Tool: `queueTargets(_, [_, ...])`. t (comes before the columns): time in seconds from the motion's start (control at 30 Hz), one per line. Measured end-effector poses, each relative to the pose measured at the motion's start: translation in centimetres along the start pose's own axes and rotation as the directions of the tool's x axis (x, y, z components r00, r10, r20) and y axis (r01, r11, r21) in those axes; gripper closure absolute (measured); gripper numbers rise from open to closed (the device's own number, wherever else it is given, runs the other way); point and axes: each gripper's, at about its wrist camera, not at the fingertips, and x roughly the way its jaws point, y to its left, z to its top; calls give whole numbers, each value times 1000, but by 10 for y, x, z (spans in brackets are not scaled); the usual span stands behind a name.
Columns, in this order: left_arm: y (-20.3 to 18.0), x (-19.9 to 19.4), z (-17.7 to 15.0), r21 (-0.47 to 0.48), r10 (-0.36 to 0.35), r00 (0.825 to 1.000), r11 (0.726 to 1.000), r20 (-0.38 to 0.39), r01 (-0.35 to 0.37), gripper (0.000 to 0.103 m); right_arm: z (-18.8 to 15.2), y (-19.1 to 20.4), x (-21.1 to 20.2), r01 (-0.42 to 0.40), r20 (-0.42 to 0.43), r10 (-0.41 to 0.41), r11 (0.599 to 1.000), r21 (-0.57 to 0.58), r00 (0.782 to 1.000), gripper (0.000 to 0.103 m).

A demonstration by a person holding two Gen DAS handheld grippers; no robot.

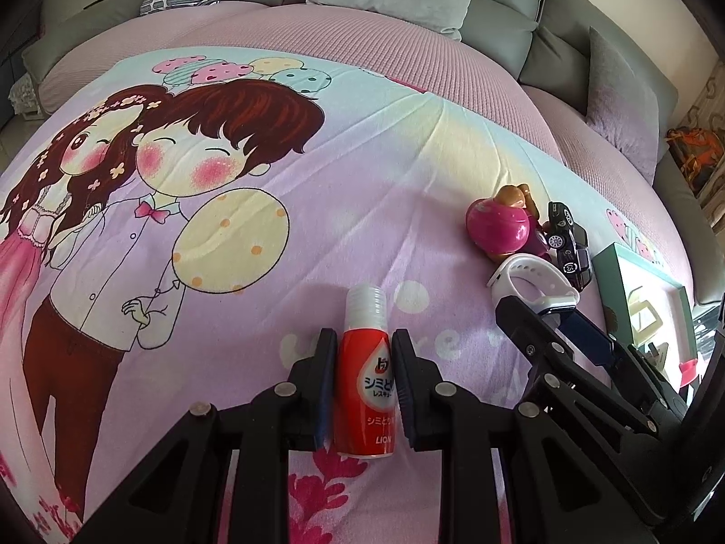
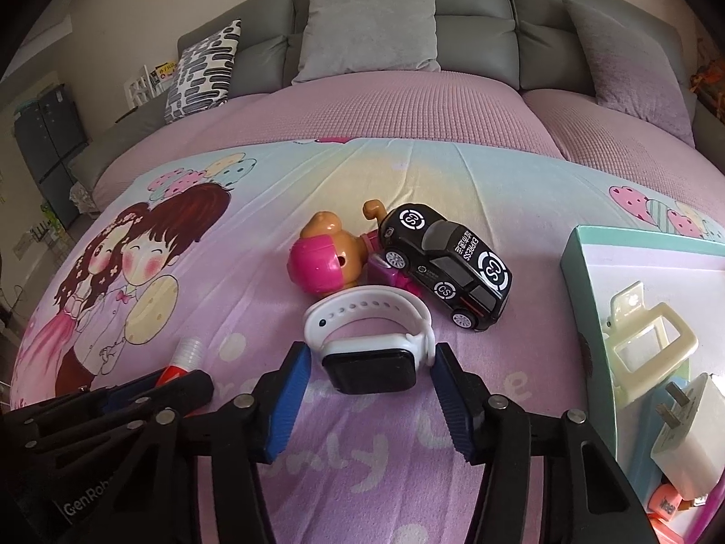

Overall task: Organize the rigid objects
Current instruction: 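Carry the red tube with the left tool while the right tool carries the white watch to the tray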

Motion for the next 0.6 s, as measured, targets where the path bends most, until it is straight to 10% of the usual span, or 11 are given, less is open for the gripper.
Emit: queueTargets(0.6, [-15, -12, 4, 25, 4, 1000, 1000, 14, -5, 78, 2, -9, -46, 16, 62, -17, 1000, 7, 998, 45])
